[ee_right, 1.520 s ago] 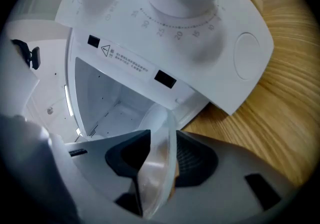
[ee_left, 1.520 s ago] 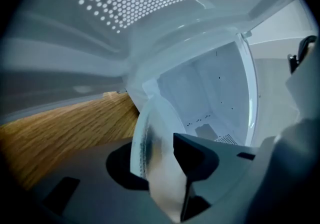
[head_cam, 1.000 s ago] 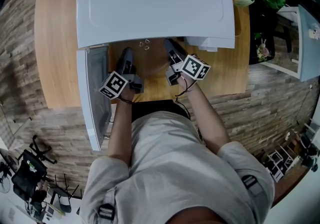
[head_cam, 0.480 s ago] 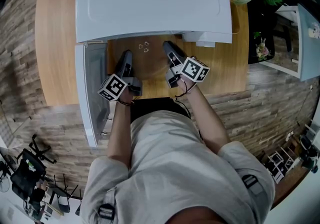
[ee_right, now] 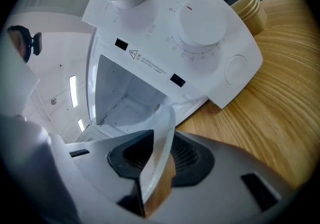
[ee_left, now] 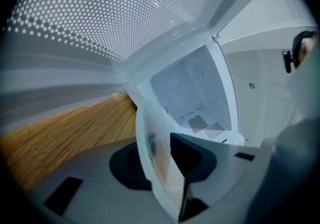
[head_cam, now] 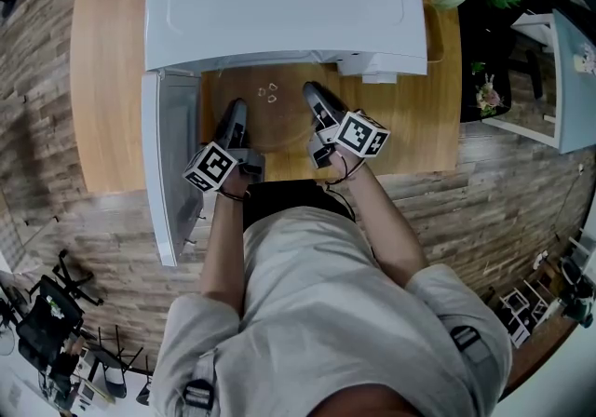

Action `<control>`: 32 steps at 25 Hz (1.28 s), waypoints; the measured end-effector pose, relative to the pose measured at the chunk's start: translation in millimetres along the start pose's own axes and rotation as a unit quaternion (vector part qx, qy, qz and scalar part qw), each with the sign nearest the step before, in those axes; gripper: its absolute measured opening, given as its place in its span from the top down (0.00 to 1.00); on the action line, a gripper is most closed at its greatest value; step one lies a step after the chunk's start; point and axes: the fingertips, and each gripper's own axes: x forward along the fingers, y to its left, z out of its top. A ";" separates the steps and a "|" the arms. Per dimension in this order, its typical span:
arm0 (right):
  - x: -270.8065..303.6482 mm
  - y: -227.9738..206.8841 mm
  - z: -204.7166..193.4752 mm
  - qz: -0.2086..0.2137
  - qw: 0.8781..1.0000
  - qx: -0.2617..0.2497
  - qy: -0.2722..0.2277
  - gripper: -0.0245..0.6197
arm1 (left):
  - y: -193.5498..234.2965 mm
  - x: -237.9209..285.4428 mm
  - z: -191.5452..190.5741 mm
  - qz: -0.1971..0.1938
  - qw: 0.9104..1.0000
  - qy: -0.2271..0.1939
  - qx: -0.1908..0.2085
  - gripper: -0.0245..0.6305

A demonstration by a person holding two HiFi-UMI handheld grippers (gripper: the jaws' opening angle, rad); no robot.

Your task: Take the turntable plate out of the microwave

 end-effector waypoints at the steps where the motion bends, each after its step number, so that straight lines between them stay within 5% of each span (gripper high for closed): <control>1: -0.7 2.2 -0.7 0.002 1.000 -0.001 0.001 0.79 | 0.5 -2.0 0.2 0.001 1.000 -0.002 0.000 0.78; 32: -51.0 12.8 -24.1 0.011 1.000 -0.013 -0.012 0.79 | -13.0 -45.1 -29.0 -0.014 1.000 0.010 0.005 0.78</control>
